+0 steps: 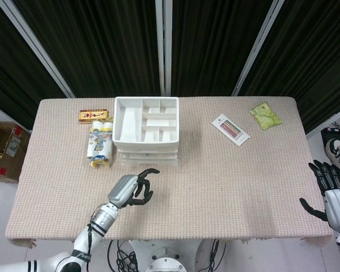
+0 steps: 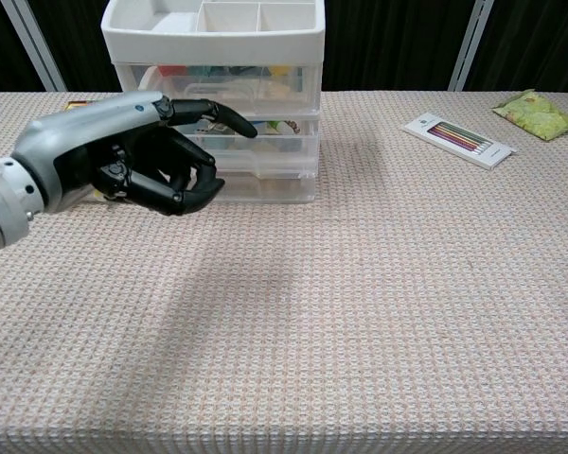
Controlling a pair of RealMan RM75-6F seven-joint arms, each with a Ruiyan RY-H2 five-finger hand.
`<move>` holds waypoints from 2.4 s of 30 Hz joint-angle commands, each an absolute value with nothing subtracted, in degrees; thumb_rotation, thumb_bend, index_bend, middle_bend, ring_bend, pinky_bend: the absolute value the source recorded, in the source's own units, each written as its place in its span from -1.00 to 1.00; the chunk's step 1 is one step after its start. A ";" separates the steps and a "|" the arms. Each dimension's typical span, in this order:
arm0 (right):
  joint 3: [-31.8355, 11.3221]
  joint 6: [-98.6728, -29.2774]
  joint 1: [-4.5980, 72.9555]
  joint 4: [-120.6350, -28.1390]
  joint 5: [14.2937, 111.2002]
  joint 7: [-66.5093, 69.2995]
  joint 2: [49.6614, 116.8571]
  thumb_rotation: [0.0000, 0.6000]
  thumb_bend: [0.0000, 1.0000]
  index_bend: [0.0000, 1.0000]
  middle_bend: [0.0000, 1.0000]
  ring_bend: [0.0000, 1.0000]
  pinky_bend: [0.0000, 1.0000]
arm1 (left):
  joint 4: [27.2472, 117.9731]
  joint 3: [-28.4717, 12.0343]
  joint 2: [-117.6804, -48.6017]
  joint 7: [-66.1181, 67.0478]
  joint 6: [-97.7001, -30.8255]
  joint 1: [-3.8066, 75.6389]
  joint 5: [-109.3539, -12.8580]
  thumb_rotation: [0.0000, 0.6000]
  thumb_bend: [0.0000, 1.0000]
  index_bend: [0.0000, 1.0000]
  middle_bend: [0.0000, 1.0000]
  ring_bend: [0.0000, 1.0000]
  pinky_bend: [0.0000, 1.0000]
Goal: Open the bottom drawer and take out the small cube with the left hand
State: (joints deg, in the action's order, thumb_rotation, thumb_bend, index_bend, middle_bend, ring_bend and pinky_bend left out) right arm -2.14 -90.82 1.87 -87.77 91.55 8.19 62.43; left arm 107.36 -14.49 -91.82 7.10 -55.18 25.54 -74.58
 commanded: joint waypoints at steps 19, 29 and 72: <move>-2.22 -90.40 1.39 -86.58 90.43 9.70 62.64 1.00 -0.73 -1.00 -0.90 -1.00 -0.94 | 99.49 -15.57 -94.05 29.55 -58.19 36.97 -58.62 1.00 -0.50 -0.50 0.64 0.78 1.00; -2.21 -90.57 1.34 -86.61 90.76 9.78 62.36 1.00 -0.73 -1.00 -0.90 -1.00 -0.94 | 104.63 -11.76 -90.36 26.76 -59.70 35.93 -60.66 1.00 -0.28 -0.31 0.67 0.81 1.00; -1.94 -92.85 -0.28 -87.31 91.32 9.82 61.45 1.00 -0.73 -1.00 -0.90 -1.00 -0.94 | 106.57 -12.01 -78.80 33.19 -52.94 46.90 -59.12 1.00 -0.31 -0.29 0.70 0.80 1.00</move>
State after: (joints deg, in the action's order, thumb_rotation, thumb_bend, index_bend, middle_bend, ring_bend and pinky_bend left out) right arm -1.95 -92.84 -0.27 -87.31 91.33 9.82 61.44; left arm 108.00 -12.14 -78.34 31.89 -54.89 45.19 -61.37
